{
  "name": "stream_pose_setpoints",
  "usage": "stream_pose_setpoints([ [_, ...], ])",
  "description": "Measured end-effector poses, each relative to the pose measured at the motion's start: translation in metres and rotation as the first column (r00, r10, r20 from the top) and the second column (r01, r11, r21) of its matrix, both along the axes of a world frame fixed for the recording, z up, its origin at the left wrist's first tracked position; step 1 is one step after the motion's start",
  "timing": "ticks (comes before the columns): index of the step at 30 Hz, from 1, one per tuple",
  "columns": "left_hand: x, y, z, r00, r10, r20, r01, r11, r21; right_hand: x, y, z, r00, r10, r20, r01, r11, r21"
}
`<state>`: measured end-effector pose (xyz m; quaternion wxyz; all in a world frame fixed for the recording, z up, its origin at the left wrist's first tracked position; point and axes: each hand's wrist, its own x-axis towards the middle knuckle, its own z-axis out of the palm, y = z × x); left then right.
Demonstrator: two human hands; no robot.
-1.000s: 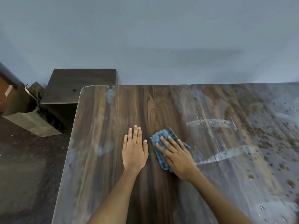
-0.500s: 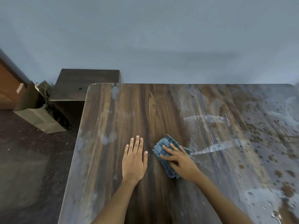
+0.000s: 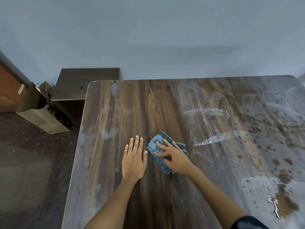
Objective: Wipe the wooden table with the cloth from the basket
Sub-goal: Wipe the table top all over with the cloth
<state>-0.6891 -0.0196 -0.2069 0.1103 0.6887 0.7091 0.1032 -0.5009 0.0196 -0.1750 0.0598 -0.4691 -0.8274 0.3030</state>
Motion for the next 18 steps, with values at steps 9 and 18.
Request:
stream_pose_setpoints([
  [9,0.003,-0.017,0.002,1.0,0.005,0.003,-0.005,1.0,-0.029,0.02,0.025,0.005,0.885,-0.446,-0.13,0.437,0.894,-0.094],
  [18,0.006,-0.036,-0.001,0.999,0.032,-0.029,-0.033,0.998,-0.048,0.01,-0.078,0.004,1.0,0.0,-0.026,-0.001,1.0,-0.028],
])
